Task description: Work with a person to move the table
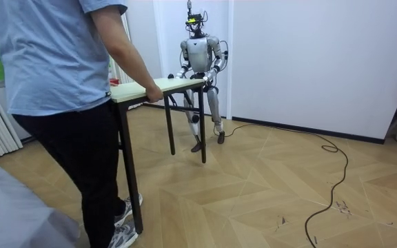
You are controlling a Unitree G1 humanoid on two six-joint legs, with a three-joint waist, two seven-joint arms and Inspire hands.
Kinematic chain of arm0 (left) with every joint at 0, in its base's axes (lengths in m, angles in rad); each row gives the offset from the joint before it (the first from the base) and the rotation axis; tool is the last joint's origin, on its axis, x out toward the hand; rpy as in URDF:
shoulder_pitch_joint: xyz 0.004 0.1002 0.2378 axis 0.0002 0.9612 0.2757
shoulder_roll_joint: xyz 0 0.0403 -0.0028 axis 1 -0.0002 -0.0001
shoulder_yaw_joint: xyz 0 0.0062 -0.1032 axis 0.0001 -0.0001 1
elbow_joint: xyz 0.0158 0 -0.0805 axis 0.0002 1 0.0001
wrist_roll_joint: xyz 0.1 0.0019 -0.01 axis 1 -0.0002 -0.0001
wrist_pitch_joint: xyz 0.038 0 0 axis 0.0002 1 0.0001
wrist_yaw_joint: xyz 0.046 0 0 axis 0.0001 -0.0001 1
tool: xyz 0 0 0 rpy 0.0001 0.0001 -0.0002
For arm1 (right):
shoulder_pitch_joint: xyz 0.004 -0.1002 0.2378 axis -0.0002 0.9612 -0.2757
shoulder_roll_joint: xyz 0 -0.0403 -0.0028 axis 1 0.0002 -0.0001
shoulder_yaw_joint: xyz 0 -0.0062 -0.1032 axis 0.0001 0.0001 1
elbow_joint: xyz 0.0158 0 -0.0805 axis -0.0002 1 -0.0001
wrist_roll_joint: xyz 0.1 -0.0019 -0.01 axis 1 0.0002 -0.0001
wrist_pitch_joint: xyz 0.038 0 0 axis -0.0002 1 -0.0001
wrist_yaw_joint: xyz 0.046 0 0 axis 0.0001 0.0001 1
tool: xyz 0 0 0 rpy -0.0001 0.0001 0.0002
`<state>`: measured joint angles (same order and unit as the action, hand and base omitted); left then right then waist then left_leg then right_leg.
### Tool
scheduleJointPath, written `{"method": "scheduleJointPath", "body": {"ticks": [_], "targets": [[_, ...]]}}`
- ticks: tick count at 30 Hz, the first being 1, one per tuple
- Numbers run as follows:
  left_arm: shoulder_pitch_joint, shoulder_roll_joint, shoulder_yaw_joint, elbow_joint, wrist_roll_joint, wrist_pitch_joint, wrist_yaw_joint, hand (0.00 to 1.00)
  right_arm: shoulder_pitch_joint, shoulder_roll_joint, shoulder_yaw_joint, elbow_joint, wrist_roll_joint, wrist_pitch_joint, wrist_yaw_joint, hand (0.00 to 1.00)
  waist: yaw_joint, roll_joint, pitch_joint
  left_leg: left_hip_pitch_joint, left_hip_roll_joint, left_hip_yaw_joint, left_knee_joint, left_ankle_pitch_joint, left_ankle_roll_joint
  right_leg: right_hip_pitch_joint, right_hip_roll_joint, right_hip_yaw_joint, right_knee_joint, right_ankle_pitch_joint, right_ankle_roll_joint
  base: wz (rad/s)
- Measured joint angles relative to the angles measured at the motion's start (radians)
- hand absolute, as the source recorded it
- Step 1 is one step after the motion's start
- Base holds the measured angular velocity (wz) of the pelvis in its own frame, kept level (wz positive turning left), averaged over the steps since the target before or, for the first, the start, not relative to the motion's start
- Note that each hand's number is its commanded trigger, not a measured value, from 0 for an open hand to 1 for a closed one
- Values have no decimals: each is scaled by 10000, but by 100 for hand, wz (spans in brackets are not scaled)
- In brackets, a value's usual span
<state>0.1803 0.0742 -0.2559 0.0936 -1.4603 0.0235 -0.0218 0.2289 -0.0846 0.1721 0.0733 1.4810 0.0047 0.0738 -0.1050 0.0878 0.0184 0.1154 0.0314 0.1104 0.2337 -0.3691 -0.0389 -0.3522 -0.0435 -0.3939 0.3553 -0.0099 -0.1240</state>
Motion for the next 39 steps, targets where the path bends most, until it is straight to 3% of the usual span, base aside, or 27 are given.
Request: {"method": "scheduleJointPath", "body": {"ticks": [3, 4, 6, 7, 8, 9, 10, 11, 12, 15, 16, 18, 19, 21, 23, 27, 29, 34, 37, 39], "targets": [[31, 2, 3, 85, 3, 22, -1, 100, 92, 2, -64, 15, -20, 134, 0, 100, 19, -126, 5, -45, -327, 317, -1, 195, 346, 0, -167, 391, -186, 500, 126, -21], [32, -8, 9, 124, 9, 28, -4, 100, 137, 46, -129, 41, -27, 208, 0, 100, 35, -234, -17, -95, -488, 395, -13, 335, 593, 0, -213, 644, -379, 859, 237, -16], [28, 0, 35, 127, 5, 110, -12, 100, 142, 67, -287, 48, -3, 443, 2, 100, 32, -282, -55, -320, -646, 700, -12, 511, 906, 2, -232, 1071, -936, 1635, 576, -8], [18, 18, 35, 116, -24, 153, -12, 100, 143, 79, -368, 47, 7, 616, 5, 100, 16, -325, -80, -556, -677, 1161, -50, 665, 1168, -10, -216, 1500, -1321, 2150, 948, 22], [-54, 56, -56, 115, 12, 233, 26, 100, 307, 113, -404, 19, 38, 627, 55, 100, -9, -370, -74, -695, -597, 2056, 18, 737, 1293, -53, -422, 1714, -654, 1605, 1316, 38], [-110, 86, -160, 116, 49, 257, 108, 100, 478, 143, -500, -17, 49, 618, 92, 100, -7, -431, -90, -696, -583, 2463, 36, 789, 1375, -105, -626, 1711, 211, 860, 1464, 63], [-137, 148, -240, 128, 133, 326, 117, 100, 762, 220, -621, -92, 188, 661, 179, 100, -3, -582, -113, -586, -612, 3085, -60, 843, 1456, -151, -1023, 1689, 2250, -494, 1495, 47], [-81, 217, -239, 126, 180, 373, 58, 100, 942, 288, -610, -103, 333, 715, 203, 100, 53, -757, -144, -514, -654, 3623, -127, 843, 1458, -36, -1369, 1840, 3915, -1378, 1639, 25], [13, 284, -234, 124, 210, 404, 8, 100, 1096, 266, -559, -106, 403, 771, 220, 100, 202, -884, -145, -491, -661, 4088, -105, 848, 1466, 398, -1610, 2058, 4862, -1877, 1769, -7], [464, 325, -47, -21, 381, 414, -243, 100, 1172, 126, -302, -110, 387, 807, 240, 100, 649, -1053, -107, -571, -664, 4480, 6, 847, 1469, 1592, -2071, 2292, 4993, -2258, 1994, -67], [794, 296, 52, -250, 455, 414, -305, 100, 1167, 17, -160, -122, 372, 791, 276, 100, 832, -1130, -98, -730, -660, 4355, 88, 847, 1468, 2237, -2336, 2284, 4496, -2238, 2038, -79], [1089, 294, 186, -481, 533, 414, -361, 100, 1090, -57, 66, -124, 335, 656, 314, 100, 997, -1339, -75, -1173, -618, 4196, 512, 848, 1467, 3237, -2446, 2322, 3181, -2262, 2261, -54], [1097, 253, 262, -546, 592, 414, -341, 100, 951, -47, 102, -123, 228, 558, 313, 100, 1122, -1430, -61, -1605, -524, 4085, 940, 849, 1462, 3527, -2397, 2334, 2247, -2631, 2573, -33], [1127, 258, 355, -688, 580, 414, -293, 100, 711, -37, 190, -105, 161, 470, 313, 100, 1242, -1435, -47, -2218, -291, 3390, 1563, 911, 1350, 3621, -2102, 2330, 1290, -2838, 2582, -38], [1196, 347, 523, -1034, 478, 429, -289, 100, 424, 31, 322, -81, 153, 399, 311, 100, 1420, -1568, -29, -2768, 18, 2775, 1821, 1089, 1050, 3765, -1623, 2264, 190, -2836, 2578, -27], [1158, 333, 718, -1112, 616, 445, -278, 100, 233, 72, 396, -24, 33, 374, 309, 100, 1600, -1645, 11, -3359, 405, 2690, 2149, 1279, 818, 3667, -1166, 2275, -536, -2852, 2461, -4], [1162, 276, 803, -1111, 683, 523, -262, 100, 232, 69, 412, 17, 23, 392, 309, 100, 1708, -1641, 11, -3476, 589, 2609, 2185, 1422, 688, 3664, -1001, 1960, -658, -2804, 2283, 3], [1157, 249, 796, -1120, 695, 598, -96, 100, 257, 11, 413, 61, 46, 356, 303, 100, 1622, -1553, 23, -3768, 811, 2200, 2420, 1608, 621, 3716, -719, 1642, -670, -2766, 2020, 20], [1084, 194, 771, -1117, 730, 577, -27, 100, 240, 46, 408, 59, 44, 233, 289, 100, 1353, -1447, 83, -4041, 882, 1866, 2435, 1848, 635, 3675, -591, 1376, -677, -2710, 1904, 26], [1113, 191, 764, -1113, 719, 589, -32, 100, 227, 15, 415, 60, 53, 204, 289, 100, 1456, -1362, 95, -4117, 976, 1874, 2357, 2006, 601, 3529, -481, 1405, -683, -2617, 1747, 1]]}}
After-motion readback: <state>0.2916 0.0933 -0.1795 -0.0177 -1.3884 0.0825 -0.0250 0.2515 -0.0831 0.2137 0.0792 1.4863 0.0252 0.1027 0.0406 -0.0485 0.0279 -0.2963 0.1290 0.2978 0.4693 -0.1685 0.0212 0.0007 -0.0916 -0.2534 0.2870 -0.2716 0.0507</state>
